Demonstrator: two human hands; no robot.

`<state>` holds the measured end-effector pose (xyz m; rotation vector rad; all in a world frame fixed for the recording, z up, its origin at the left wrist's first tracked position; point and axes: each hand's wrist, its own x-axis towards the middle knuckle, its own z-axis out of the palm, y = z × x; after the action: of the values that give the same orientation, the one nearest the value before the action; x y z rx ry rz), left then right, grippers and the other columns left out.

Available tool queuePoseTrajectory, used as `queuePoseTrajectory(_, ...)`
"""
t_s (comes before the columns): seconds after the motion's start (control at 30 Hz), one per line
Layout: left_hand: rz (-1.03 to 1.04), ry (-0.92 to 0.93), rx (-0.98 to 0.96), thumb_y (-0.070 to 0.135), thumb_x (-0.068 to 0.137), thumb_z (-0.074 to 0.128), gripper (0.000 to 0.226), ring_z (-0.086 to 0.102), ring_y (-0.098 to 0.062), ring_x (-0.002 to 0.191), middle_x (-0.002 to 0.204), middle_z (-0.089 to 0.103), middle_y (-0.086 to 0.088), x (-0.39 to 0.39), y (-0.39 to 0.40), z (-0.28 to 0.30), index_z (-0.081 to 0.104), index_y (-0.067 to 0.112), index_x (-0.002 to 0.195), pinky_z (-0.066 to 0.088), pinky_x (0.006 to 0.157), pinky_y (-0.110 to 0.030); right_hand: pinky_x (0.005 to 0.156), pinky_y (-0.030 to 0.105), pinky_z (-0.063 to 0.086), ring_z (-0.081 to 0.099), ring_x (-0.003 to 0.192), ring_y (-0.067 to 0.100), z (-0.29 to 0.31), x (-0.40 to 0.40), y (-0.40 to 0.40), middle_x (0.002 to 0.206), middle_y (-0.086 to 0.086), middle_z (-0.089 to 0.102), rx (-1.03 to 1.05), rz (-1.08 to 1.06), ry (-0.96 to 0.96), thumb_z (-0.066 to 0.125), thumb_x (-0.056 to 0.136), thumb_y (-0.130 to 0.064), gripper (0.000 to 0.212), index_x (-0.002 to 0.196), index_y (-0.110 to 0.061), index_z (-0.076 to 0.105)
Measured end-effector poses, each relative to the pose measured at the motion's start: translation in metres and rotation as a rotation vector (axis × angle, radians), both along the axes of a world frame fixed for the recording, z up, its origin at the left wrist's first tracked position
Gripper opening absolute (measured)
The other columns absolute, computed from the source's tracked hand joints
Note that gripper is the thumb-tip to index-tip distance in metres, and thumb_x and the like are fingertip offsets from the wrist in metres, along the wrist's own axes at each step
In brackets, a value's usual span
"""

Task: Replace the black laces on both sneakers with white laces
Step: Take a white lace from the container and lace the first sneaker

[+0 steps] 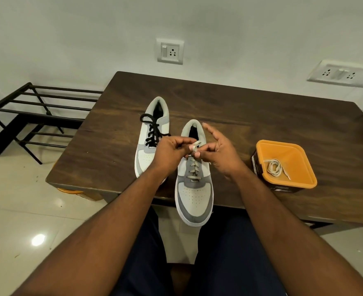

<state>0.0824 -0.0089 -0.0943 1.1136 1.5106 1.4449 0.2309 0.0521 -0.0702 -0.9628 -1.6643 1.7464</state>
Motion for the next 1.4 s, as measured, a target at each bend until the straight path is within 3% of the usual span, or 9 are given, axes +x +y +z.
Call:
queuePoseTrajectory(0.23,-0.096,0.108,0.021,0.006,0.090,0.067,0.026,0.068,-0.011,0.066,0.070,0.071,-0.004,-0.011,0.001,0.006,0.050,0.019,0.104,0.053,0.066,-0.023,0.056,0.015,0.049,0.069,0.063,0.010,0.004,0.000,0.003,0.069,0.002,0.072,-0.013,-0.063,-0.047,0.069,0.077,0.011,0.019,0.088,-0.005,0.068)
queuePoseTrajectory(0.47,0.073,0.206,0.075,0.023,0.087,0.071,0.010,0.060,-0.012,0.075,0.092,0.065,-0.006,0.005,0.001,-0.013,0.066,0.015,0.091,0.057,0.071,-0.036,0.055,0.020,0.051,0.064,0.056,0.010,0.001,-0.008,0.001,0.060,0.002,0.066,0.103,-0.149,-0.102,0.075,0.077,0.003,0.018,0.075,-0.008,0.061)
queuePoseTrajectory(0.57,0.185,0.000,0.049,0.014,0.093,0.064,0.007,0.060,-0.012,0.067,0.086,0.064,-0.014,0.014,0.003,-0.012,0.062,0.008,0.090,0.052,0.063,-0.027,0.062,0.034,0.055,0.060,0.062,0.018,-0.003,-0.010,0.003,0.064,0.006,0.061,0.180,-0.140,-0.137,0.078,0.073,0.004,0.031,0.067,-0.012,0.052)
queuePoseTrajectory(0.73,0.285,-0.393,-0.100,0.010,0.095,0.060,0.009,0.046,-0.010,0.047,0.064,0.054,-0.004,0.023,0.007,-0.007,0.057,0.004,0.089,0.045,0.050,-0.023,0.068,0.016,0.039,0.058,0.080,0.019,-0.015,-0.013,0.002,0.084,0.009,0.062,0.711,-0.137,-0.286,0.075,0.070,0.002,0.052,0.058,-0.028,0.034)
queuePoseTrajectory(0.83,0.340,-0.471,-0.178,0.007,0.092,0.064,0.010,0.044,-0.010,0.044,0.068,0.058,-0.007,0.021,0.012,-0.004,0.060,0.004,0.084,0.042,0.045,-0.022,0.070,0.006,0.036,0.058,0.075,0.018,-0.027,-0.012,-0.001,0.081,0.009,0.064,1.021,-0.049,-0.263,0.069,0.077,0.004,0.037,0.068,-0.025,0.048)
queuePoseTrajectory(0.93,0.360,-0.483,-0.229,-0.002,0.086,0.067,0.006,0.044,-0.009,0.041,0.072,0.064,-0.009,0.022,0.016,0.001,0.063,-0.002,0.090,0.042,0.045,-0.023,0.065,0.021,0.047,0.056,0.067,0.019,-0.030,-0.010,0.001,0.075,0.008,0.063,1.211,-0.003,-0.317,0.063,0.083,0.004,0.010,0.077,-0.004,0.062)
queuePoseTrajectory(1.07,0.366,-0.499,-0.232,-0.008,0.086,0.063,0.018,0.046,-0.011,0.045,0.076,0.057,-0.009,0.020,0.018,0.005,0.057,0.007,0.094,0.042,0.045,-0.023,0.061,0.036,0.040,0.052,0.056,0.022,-0.022,-0.009,-0.001,0.060,0.000,0.054,1.428,0.019,-0.445,0.068,0.072,0.007,0.029,0.063,-0.015,0.051)
queuePoseTrajectory(1.23,0.370,-0.463,-0.165,0.005,0.097,0.053,0.010,0.043,-0.010,0.047,0.077,0.048,-0.006,0.018,0.020,0.001,0.050,0.014,0.098,0.041,0.040,-0.022,0.074,0.033,0.020,0.044,0.076,0.017,-0.005,-0.011,0.000,0.057,-0.007,0.043,1.132,0.114,-0.678,0.054,0.080,-0.004,0.036,0.058,-0.024,0.035)
queuePoseTrajectory(1.4,0.218,-0.414,-0.061,0.017,0.094,0.064,0.018,0.048,-0.013,0.050,0.068,0.050,-0.010,0.021,0.008,-0.005,0.053,0.007,0.085,0.047,0.050,-0.028,0.063,0.026,0.046,0.056,0.068,0.018,0.009,-0.011,0.027,0.058,0.007,0.035,0.230,0.271,-0.322,0.062,0.079,0.011,0.054,0.055,-0.022,0.027)
